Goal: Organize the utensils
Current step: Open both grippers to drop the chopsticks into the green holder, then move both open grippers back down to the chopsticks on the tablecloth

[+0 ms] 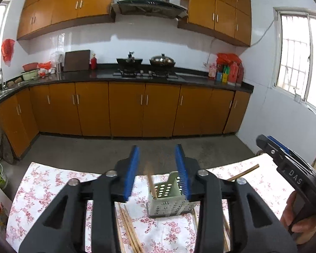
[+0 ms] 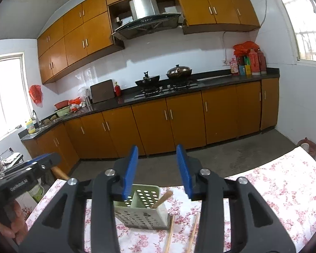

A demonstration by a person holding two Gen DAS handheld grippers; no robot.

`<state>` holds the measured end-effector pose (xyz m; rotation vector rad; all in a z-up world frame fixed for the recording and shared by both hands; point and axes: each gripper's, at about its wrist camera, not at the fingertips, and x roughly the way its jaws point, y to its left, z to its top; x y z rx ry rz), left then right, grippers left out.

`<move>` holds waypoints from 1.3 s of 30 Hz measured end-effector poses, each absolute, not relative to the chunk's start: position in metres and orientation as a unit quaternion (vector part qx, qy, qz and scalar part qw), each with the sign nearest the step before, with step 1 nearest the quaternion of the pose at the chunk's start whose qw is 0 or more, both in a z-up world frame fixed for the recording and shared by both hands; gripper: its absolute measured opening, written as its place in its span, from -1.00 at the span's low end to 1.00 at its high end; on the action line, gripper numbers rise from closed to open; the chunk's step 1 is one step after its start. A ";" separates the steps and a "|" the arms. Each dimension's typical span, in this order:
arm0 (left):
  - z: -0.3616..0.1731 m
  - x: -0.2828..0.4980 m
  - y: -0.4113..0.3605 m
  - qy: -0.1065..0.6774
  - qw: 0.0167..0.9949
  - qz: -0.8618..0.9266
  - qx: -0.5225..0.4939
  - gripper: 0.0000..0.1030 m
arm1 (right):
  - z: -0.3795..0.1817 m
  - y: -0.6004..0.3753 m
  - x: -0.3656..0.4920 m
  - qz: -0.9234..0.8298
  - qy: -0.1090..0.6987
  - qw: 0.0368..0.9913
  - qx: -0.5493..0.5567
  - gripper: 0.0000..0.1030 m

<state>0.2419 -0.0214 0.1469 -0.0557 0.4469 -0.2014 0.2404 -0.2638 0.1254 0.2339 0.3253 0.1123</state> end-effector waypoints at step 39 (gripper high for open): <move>-0.046 0.180 0.053 0.386 0.922 -0.020 -0.027 -0.25 | -0.111 -0.290 0.190 0.007 0.431 0.899 0.077 -0.69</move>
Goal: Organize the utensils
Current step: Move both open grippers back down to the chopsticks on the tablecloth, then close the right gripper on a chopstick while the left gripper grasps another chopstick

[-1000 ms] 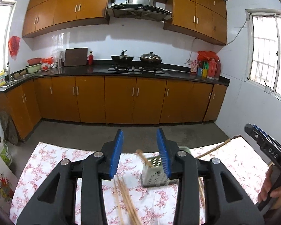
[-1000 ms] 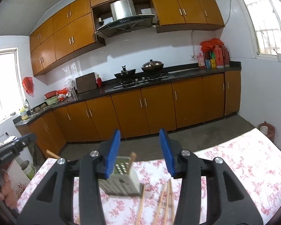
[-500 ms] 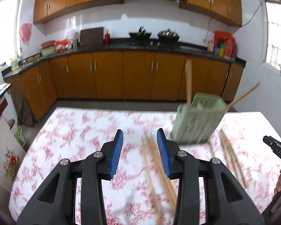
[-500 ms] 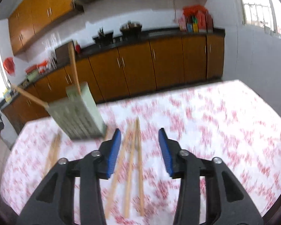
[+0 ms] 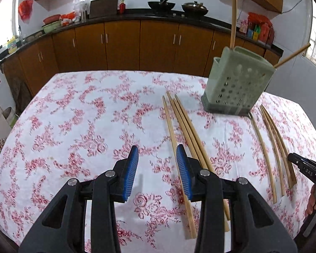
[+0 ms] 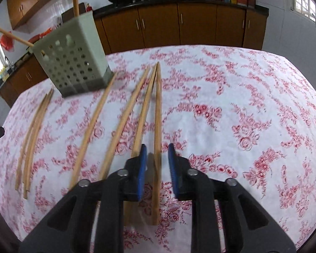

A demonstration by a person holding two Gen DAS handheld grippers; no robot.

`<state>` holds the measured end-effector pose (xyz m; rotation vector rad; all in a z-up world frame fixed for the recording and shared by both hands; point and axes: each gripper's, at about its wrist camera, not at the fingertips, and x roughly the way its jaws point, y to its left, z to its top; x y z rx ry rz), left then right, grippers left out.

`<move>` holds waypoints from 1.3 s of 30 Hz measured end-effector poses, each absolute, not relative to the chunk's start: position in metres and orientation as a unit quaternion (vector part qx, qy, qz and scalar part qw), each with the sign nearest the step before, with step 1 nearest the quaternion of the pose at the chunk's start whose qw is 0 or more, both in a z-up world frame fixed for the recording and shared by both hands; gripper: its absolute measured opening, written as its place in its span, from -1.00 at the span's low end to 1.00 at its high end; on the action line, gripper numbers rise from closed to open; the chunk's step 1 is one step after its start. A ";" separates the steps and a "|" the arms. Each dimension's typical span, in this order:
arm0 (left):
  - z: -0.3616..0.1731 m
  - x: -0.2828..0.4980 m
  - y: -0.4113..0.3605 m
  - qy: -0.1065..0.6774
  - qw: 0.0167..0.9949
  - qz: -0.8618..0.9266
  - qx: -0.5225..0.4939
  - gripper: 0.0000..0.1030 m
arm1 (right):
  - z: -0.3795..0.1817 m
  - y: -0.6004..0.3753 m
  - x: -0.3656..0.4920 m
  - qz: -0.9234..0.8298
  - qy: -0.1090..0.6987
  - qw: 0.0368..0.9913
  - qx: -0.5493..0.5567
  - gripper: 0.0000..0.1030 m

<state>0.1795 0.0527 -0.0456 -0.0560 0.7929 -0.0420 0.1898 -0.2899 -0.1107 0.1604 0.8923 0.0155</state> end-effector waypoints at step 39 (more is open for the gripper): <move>-0.096 0.223 0.040 0.427 0.904 -0.023 0.013 -0.84 | -0.115 -0.326 0.214 -0.066 0.415 0.902 0.104 -0.84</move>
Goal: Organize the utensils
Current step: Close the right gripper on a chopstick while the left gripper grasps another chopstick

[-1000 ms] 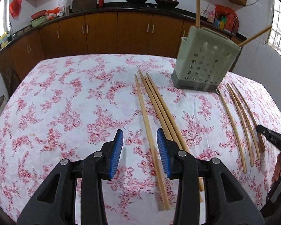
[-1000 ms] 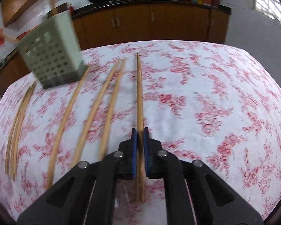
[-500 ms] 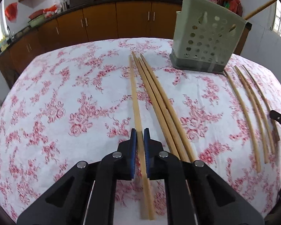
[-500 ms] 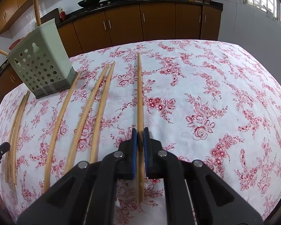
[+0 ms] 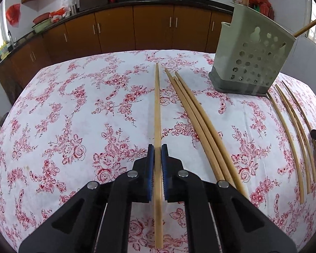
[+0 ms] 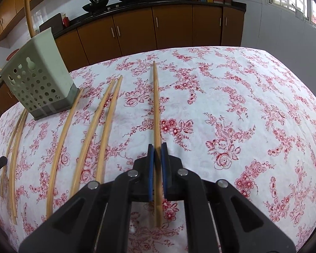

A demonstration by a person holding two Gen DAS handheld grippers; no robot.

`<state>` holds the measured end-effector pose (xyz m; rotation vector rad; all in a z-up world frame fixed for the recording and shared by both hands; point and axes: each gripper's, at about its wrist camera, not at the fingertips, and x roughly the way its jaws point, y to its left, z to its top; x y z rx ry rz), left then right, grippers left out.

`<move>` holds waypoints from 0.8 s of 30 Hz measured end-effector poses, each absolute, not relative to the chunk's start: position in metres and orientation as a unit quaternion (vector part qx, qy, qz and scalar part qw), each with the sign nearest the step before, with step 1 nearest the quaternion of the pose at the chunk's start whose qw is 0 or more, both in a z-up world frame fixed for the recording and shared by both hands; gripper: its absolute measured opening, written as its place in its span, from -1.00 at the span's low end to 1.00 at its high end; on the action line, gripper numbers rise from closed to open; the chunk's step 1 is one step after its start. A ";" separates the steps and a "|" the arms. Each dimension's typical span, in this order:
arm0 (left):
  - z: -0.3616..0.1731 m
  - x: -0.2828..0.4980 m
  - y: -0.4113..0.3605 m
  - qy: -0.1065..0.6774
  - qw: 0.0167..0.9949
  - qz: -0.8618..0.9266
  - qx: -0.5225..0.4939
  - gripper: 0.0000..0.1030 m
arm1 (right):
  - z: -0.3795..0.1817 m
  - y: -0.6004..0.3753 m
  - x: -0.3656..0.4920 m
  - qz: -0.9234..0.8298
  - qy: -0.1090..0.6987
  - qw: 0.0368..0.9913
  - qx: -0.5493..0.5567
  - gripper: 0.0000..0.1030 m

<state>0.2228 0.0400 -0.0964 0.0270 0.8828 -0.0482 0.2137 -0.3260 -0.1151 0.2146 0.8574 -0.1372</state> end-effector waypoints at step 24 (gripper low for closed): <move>-0.095 0.216 0.036 0.428 0.903 -0.021 0.027 -0.83 | -0.115 -0.321 0.207 -0.062 0.415 0.902 0.103 -0.84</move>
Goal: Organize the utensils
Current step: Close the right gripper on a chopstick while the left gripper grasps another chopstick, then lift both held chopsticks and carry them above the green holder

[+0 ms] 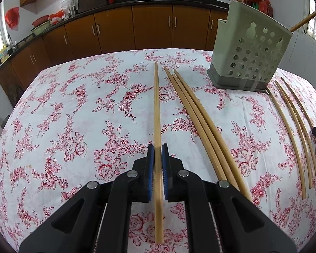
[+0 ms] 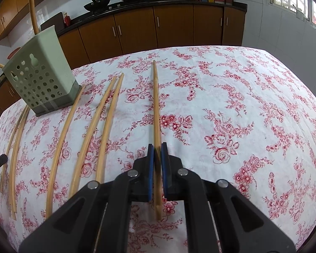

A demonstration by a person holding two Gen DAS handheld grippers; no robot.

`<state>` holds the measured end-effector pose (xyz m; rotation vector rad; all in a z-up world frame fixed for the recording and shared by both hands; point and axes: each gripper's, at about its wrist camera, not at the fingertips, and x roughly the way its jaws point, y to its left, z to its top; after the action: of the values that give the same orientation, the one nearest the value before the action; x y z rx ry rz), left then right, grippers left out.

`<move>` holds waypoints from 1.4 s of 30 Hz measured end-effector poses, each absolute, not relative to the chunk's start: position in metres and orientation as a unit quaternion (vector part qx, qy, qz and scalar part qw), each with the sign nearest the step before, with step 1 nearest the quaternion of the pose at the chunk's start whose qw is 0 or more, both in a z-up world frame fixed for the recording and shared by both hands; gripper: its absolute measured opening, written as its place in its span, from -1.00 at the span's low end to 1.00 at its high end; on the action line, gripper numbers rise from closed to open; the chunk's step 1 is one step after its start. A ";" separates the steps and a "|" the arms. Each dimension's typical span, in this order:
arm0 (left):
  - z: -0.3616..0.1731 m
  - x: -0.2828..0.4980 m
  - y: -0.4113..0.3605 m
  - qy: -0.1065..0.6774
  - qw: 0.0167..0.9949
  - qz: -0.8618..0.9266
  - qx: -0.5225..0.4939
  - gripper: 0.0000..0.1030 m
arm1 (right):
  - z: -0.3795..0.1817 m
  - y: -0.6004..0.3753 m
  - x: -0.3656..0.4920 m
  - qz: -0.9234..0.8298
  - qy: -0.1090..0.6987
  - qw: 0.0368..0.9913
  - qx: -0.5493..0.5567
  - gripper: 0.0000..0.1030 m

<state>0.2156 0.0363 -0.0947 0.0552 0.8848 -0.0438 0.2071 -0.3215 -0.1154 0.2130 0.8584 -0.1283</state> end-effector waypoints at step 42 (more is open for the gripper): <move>0.044 0.179 0.057 0.244 0.968 -0.050 -0.031 -0.85 | 0.023 -0.338 0.173 -0.045 0.221 0.968 0.107 -0.85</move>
<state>0.1787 0.0572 0.0436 -0.0617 0.4936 -0.1006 0.1727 -0.3385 0.0228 0.2168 0.4457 -0.0912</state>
